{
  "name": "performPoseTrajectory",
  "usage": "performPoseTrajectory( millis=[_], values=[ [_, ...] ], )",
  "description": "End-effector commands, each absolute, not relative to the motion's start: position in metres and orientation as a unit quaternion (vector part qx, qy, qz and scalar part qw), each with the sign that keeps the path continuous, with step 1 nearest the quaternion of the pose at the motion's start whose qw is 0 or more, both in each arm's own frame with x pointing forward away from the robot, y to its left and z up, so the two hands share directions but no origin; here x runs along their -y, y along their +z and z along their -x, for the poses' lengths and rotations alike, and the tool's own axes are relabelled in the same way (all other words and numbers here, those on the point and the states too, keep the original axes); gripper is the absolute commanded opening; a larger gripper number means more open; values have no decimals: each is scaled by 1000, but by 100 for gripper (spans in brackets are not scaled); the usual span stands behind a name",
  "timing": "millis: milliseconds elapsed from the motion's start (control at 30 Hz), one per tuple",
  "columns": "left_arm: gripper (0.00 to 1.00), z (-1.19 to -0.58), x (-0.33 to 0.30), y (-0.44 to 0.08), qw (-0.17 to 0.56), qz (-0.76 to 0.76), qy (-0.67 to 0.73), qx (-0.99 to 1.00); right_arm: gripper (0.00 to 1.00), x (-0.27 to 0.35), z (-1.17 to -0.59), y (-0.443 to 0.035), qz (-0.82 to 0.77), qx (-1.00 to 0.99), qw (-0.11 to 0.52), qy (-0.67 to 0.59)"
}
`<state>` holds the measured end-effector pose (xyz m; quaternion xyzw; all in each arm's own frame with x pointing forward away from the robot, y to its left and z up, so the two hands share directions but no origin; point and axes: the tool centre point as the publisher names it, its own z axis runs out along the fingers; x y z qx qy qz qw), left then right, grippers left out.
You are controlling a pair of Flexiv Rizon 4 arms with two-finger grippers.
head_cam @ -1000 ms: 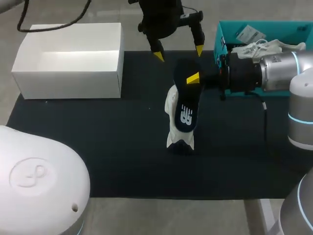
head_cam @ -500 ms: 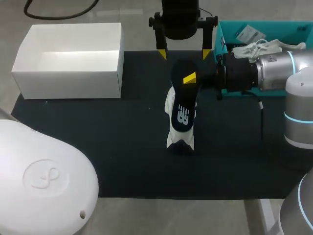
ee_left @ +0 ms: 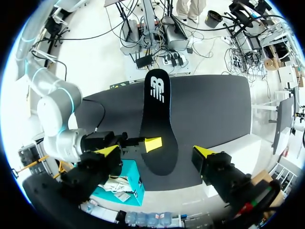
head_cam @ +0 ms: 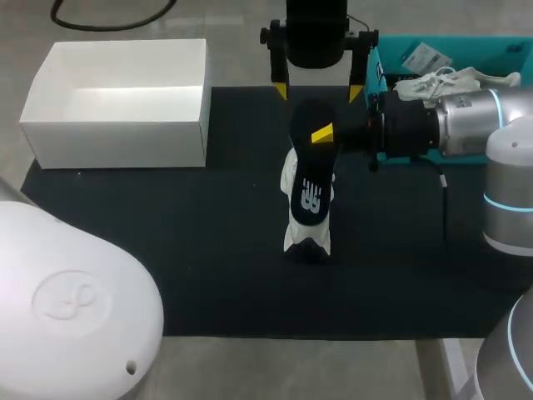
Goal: Take the shoe out of the shoebox, open the shoe tongue, remove and reinsert the insole, then place the shoe into the shoebox
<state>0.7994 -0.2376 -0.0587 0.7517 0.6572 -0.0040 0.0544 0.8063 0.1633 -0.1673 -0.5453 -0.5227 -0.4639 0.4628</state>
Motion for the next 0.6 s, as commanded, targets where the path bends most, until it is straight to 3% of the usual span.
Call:
performPoseTrajectory(
  millis=[33, 600],
  values=[
    [100, -797, 233, -62, 59, -751, -6, -658, 0, -163, -804, -168, 545, 522, 462, -467],
    [100, -792, 236, -61, 69, -747, -20, -661, 0, -162, -800, -169, 546, 519, 463, -468]
  ],
)
